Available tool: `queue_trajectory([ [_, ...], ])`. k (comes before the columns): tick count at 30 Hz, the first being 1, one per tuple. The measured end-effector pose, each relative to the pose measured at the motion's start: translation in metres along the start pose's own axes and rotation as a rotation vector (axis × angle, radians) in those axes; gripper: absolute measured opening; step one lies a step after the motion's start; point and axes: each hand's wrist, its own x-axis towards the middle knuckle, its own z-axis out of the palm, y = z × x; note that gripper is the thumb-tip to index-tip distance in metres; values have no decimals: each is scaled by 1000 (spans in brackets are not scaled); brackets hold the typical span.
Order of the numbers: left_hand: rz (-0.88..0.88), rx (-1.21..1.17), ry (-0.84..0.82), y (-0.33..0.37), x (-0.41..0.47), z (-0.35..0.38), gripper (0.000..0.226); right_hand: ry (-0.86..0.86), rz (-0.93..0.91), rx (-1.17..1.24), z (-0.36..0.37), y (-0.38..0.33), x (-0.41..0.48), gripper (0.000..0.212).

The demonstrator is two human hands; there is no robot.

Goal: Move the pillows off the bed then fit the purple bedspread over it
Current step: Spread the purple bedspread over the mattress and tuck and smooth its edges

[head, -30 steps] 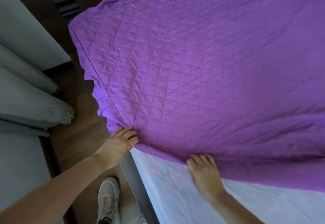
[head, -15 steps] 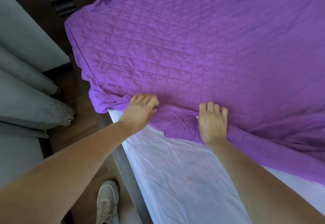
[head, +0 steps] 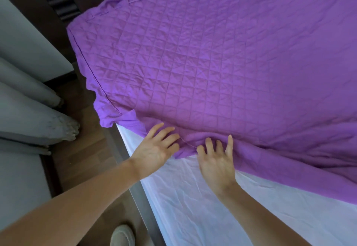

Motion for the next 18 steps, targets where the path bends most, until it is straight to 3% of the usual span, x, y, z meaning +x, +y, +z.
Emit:
queue_trajectory([
  [4,-9,-133,24,17,-41,-11,15,126,-130,-5,-18,-14,-29,17],
  [8,8,-197,-49,33,-86,-22,16,110,-248,7,-26,-41,-83,17],
  [15,-49,-251,-62,46,-150,-37,20,26,-134,84,-54,-105,-135,22],
  [18,-109,-279,-119,47,-165,-34,21,-94,-125,43,-60,-124,-138,24],
])
